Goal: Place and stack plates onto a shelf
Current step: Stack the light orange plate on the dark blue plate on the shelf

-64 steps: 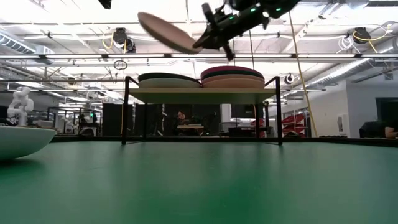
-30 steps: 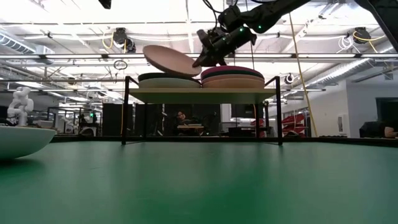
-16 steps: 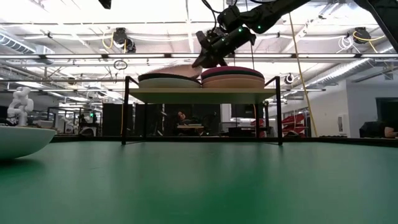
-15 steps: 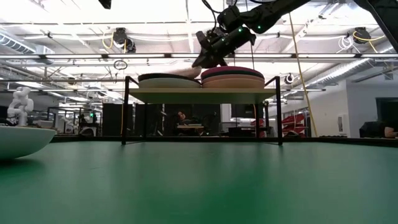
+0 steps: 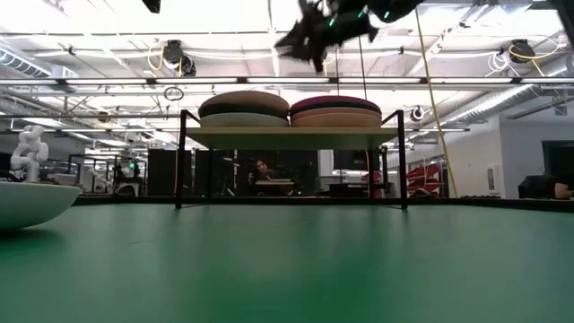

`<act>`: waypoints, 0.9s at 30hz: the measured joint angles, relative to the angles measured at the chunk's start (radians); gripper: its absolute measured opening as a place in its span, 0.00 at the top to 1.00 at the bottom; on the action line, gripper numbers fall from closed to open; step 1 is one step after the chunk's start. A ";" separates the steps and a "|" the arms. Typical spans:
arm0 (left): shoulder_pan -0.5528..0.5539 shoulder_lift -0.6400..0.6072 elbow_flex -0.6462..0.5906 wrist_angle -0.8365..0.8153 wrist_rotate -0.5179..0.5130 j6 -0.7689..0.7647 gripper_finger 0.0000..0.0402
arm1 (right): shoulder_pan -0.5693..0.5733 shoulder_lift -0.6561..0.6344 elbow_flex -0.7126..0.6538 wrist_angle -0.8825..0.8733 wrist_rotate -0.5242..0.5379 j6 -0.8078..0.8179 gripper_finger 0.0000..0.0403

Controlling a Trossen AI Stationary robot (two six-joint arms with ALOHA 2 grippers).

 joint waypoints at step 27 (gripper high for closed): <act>0.000 0.002 0.000 0.058 -0.021 -0.151 0.68 | 0.392 -0.455 -0.288 -0.444 0.318 -0.383 0.70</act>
